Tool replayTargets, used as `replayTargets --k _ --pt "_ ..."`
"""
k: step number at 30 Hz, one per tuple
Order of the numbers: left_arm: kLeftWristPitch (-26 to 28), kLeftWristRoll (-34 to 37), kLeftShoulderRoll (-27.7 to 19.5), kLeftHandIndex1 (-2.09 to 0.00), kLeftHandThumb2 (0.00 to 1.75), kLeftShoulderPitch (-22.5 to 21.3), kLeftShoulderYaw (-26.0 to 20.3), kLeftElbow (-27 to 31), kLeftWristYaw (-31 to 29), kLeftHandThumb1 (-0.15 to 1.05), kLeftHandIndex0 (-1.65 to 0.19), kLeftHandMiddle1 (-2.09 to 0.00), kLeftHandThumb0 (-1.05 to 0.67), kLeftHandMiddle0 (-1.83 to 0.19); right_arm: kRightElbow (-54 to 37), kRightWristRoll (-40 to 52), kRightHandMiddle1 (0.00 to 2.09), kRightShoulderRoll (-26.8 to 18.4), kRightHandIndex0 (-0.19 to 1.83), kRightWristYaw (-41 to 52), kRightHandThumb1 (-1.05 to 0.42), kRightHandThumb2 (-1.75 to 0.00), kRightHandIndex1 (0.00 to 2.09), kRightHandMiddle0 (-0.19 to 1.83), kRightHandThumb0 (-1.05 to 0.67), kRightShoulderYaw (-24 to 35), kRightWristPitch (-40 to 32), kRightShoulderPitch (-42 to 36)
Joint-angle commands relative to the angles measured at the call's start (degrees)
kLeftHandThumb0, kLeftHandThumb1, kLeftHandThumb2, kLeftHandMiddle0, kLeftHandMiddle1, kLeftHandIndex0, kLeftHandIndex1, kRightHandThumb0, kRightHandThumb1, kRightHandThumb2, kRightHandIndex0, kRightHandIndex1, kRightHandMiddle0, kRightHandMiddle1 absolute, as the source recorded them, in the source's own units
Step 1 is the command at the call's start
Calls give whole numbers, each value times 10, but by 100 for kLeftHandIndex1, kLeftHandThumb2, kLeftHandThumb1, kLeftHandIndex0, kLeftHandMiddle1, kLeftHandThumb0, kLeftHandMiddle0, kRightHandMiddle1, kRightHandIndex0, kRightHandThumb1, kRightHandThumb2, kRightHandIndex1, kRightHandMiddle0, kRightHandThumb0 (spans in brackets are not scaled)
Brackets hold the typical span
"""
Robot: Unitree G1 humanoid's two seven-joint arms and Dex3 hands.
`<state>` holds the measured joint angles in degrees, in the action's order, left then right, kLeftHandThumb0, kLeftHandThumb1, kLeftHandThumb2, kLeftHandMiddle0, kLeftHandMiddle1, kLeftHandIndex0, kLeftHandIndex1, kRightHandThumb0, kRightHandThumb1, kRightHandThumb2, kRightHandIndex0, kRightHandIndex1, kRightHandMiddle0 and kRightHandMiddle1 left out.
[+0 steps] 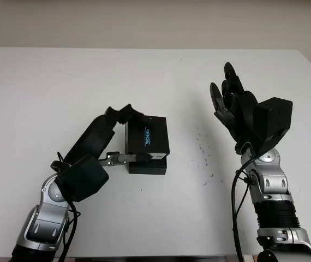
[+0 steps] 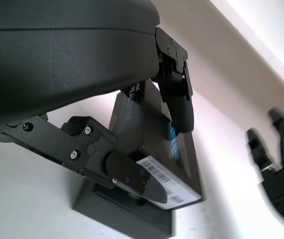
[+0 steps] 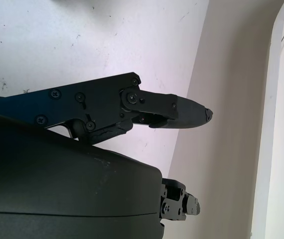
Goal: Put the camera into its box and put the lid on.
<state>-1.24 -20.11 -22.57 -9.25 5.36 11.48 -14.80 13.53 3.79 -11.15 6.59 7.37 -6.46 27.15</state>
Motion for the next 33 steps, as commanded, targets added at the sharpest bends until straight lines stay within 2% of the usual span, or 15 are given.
replayTargets --k 1,8,19,23,26,28,30,31,33 --pt "-3 -17 -14 -122 13 -2 8 -8 -2 105 -22 -161 -16 -19 -12 2 5 -3 -15 -1 -105 -48 5 -12 -52 2 0 4" --pt "24 -25 -21 -126 11 -9 7 9 -25 105 -22 -164 -14 -20 -12 6 5 -4 -16 4 -105 -49 5 -13 -52 3 -1 5" --pt "19 0 -36 -128 12 -5 -5 10 -48 105 -19 -168 -13 -20 -13 6 5 -4 -16 1 -105 -49 5 -13 -51 1 -1 4" --pt "8 14 -43 -129 13 -4 -8 5 -58 105 -18 -155 -15 -21 -15 4 6 -3 -15 -2 -105 -49 6 -12 -51 1 -4 3" --pt "2 3 -61 -127 9 -8 -2 4 -70 104 -16 -162 -20 -13 -16 4 5 -4 -16 -3 -105 -49 6 -13 -52 1 -6 3" --pt "13 -26 -82 -100 6 -12 9 13 -86 101 -12 -108 -34 -7 -15 5 6 -4 -15 -2 -105 -49 6 -12 -52 1 -6 3" --pt "26 -47 -94 -56 5 -14 17 22 -102 99 -16 -42 -43 -15 -15 3 6 -4 -15 -3 -105 -48 6 -12 -52 0 -6 3" --pt "26 -50 -96 -44 5 -14 19 23 -105 99 -19 -27 -44 -18 -14 3 6 -4 -15 -3 -105 -48 6 -12 -53 0 -4 3" --pt "17 -56 -100 -26 5 -15 24 20 -106 97 -23 -11 -48 -20 -14 7 6 -2 -15 -1 -105 -48 6 -12 -51 2 -3 3"
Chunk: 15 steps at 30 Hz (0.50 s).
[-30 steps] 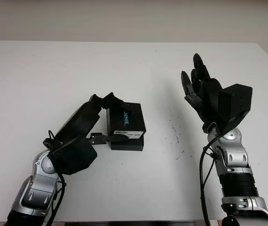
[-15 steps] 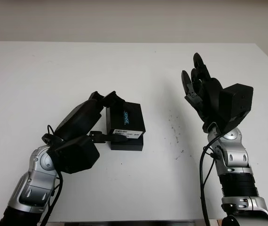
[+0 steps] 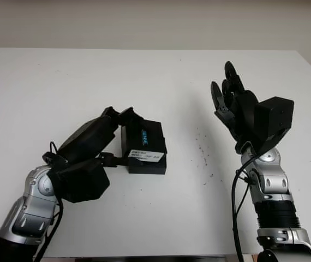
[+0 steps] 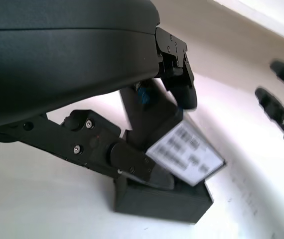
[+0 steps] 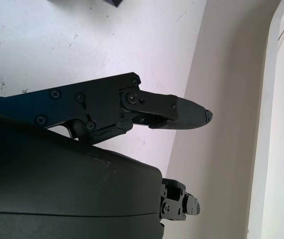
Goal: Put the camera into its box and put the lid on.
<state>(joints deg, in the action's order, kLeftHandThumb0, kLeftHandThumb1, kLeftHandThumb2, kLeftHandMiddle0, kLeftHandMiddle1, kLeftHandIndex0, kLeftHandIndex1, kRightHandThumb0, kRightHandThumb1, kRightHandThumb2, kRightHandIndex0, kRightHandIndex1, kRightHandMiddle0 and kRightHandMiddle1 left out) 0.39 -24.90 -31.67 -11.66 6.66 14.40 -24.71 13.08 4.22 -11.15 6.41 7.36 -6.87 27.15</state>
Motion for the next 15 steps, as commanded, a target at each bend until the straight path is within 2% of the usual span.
replayTargets --k 1,15 --pt "-2 -9 -9 -23 5 9 13 -11 -7 97 -23 -9 -49 -21 -10 3 5 -2 -16 1 -105 -49 5 -13 -51 2 2 3" --pt "-11 1 -7 -18 6 8 14 -20 -7 99 -28 -8 -48 -25 -11 0 6 -5 -16 1 -105 -48 6 -13 -53 1 1 2"
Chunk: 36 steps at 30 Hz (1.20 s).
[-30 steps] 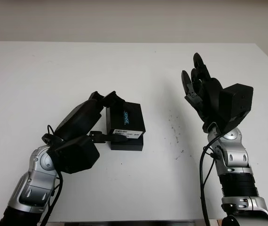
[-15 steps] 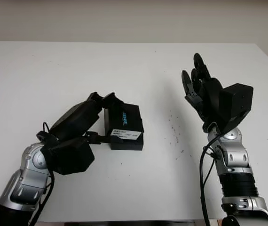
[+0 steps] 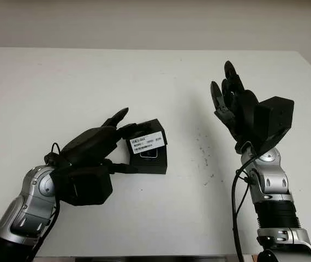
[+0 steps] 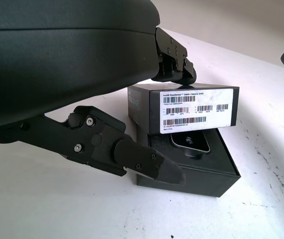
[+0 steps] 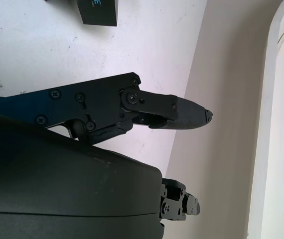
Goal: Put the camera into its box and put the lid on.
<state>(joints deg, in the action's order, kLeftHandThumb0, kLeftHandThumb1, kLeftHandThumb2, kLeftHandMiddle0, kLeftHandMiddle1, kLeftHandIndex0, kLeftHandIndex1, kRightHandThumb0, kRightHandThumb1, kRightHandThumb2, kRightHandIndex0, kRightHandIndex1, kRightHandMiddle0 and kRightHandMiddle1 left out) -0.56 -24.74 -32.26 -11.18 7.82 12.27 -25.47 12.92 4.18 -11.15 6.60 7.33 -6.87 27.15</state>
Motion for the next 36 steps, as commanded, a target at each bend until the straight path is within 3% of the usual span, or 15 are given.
replayTargets --k 1,18,26,34,36 --pt "-1 -1 -1 -18 6 3 3 2 0 100 -28 -7 -48 -25 -9 -1 6 -5 -15 -2 -105 -48 6 -12 -53 2 1 2" --pt "43 35 2 -20 9 17 -6 52 -23 105 -26 -12 -51 -29 -13 1 5 -2 -16 -6 -105 -49 5 -13 -52 0 -3 0" --pt "124 -13 -14 -22 16 67 -1 208 -68 105 -23 -17 -56 -27 -15 -1 5 -3 -17 -2 -105 -51 5 -15 -52 -3 -2 0" --pt "172 -29 -23 -24 22 114 -6 293 -110 105 -18 -27 -58 -19 -18 0 5 0 -17 -6 -105 -50 5 -14 -50 -2 -5 0" --pt "177 -34 -23 -27 22 119 -6 302 -112 105 -16 -47 -58 -9 -18 -2 6 -2 -17 -6 -105 -50 5 -13 -49 -3 -4 0"
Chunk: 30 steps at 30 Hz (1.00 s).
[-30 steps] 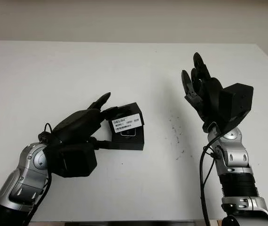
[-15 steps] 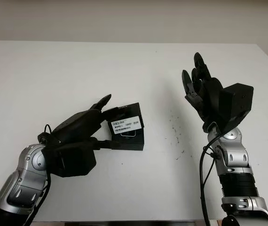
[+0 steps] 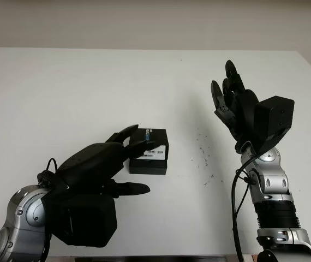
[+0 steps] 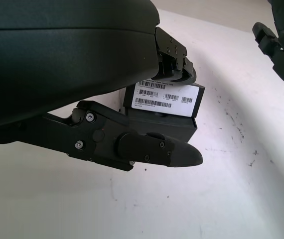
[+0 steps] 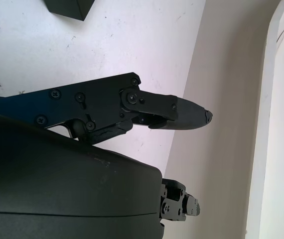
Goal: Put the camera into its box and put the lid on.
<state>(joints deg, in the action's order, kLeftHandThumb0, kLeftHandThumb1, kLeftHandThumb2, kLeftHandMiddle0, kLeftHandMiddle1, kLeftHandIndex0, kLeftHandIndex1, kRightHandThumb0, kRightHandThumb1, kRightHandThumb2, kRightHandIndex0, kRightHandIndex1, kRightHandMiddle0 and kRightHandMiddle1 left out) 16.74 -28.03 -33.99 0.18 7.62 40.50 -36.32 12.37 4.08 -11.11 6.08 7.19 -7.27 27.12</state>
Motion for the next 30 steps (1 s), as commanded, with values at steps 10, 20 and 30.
replayTargets --k 10,20,30 --pt "33 -8 1 -35 23 -3 -19 36 -13 105 -7 -95 -57 15 -10 2 6 -1 -17 2 -105 -50 5 -13 -50 0 -3 4" --pt "3 48 33 -43 12 -146 -68 -45 66 105 -11 -103 -66 19 -6 1 5 0 -18 4 -105 -49 5 -14 -52 -4 -11 9" --pt "1 101 19 -74 7 -210 -71 -77 53 105 3 -115 -64 19 -7 2 5 1 -19 4 -105 -49 4 -15 -52 -4 -16 9"
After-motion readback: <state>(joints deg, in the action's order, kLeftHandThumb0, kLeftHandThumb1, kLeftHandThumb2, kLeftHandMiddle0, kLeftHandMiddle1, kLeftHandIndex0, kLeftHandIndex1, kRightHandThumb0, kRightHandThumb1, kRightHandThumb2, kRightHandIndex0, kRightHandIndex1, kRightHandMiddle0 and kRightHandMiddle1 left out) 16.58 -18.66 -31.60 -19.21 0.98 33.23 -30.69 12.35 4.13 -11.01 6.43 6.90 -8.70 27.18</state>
